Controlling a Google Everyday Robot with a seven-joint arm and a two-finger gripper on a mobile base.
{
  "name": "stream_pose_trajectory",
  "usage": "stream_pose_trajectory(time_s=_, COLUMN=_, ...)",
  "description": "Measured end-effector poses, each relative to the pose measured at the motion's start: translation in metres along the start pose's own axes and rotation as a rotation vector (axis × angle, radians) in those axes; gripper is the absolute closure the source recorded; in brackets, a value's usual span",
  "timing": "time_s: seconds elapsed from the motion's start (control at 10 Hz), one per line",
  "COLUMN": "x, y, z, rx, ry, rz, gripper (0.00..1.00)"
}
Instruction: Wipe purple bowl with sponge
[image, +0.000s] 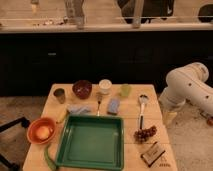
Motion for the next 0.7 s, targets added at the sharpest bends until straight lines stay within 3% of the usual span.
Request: stream_pose_trajectory(time_s=0.7, x=0.0015, y=-0.0010, z=-0.0007, rx=0.000, ry=-0.006, rz=-0.003, gripper=0.20)
